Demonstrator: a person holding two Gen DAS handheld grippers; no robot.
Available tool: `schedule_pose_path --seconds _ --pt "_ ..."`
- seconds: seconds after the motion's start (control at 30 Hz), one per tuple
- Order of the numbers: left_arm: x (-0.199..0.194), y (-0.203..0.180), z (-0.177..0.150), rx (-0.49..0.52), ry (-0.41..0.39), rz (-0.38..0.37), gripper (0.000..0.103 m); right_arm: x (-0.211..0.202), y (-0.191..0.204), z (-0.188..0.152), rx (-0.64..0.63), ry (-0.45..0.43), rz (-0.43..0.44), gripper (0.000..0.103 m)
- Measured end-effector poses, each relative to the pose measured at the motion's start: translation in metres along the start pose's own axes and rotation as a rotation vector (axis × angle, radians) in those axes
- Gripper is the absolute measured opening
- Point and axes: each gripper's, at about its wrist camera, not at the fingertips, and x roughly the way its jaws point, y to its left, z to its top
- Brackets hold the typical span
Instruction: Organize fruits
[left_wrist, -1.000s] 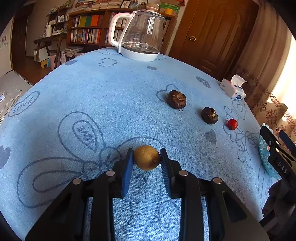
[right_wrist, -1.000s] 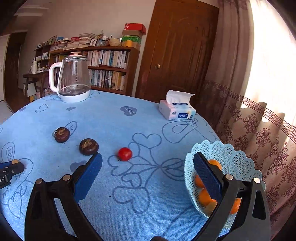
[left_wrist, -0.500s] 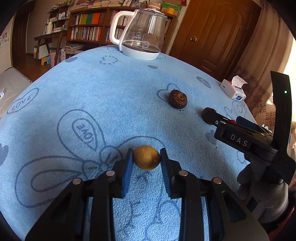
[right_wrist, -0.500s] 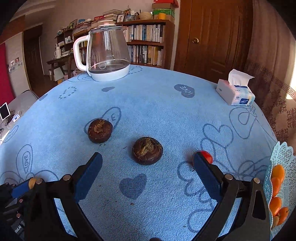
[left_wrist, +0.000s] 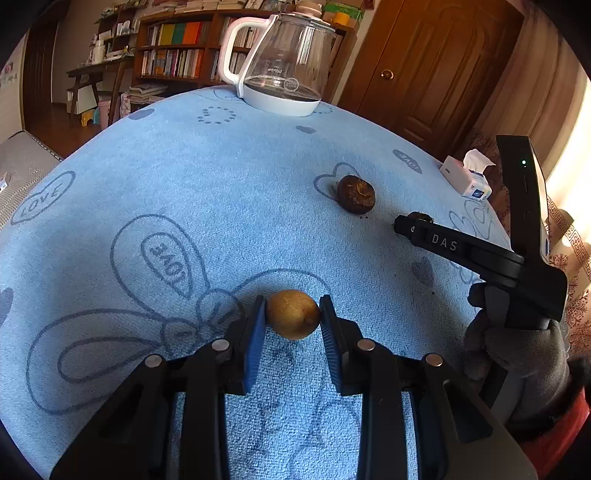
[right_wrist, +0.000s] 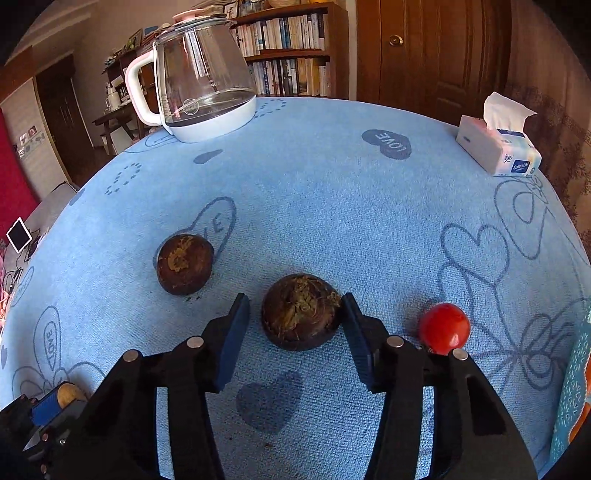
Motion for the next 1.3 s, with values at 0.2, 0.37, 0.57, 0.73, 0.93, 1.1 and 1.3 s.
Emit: schedule_pose_path --seconds 0.2,0.37,0.57,0.73,0.93,1.1,1.3 --pt "0.000 0.000 0.000 0.000 0.003 -0.001 0.029 -0.002 0.000 -0.002 -0.002 -0.009 -0.031 0.044" --pt "0.000 0.000 0.000 0.001 0.003 0.000 0.029 -0.011 -0.002 -0.007 0.017 -0.024 -0.002 0.044" --pt "0.000 0.000 0.000 0.000 0.003 -0.001 0.029 -0.032 0.002 -0.019 0.027 -0.059 0.031 0.044" --pt "0.000 0.001 0.001 -0.003 0.001 -0.004 0.029 -0.050 0.000 -0.031 0.039 -0.092 0.024 0.044" --pt "-0.004 0.003 0.001 -0.015 -0.009 -0.021 0.029 -0.074 -0.010 -0.043 0.065 -0.152 -0.003 0.044" --pt "-0.005 0.004 0.001 -0.020 -0.013 -0.023 0.029 -0.087 -0.022 -0.053 0.101 -0.186 -0.013 0.044" --pt "-0.001 0.003 0.002 -0.020 0.007 -0.015 0.031 -0.096 -0.034 -0.057 0.147 -0.209 -0.009 0.044"
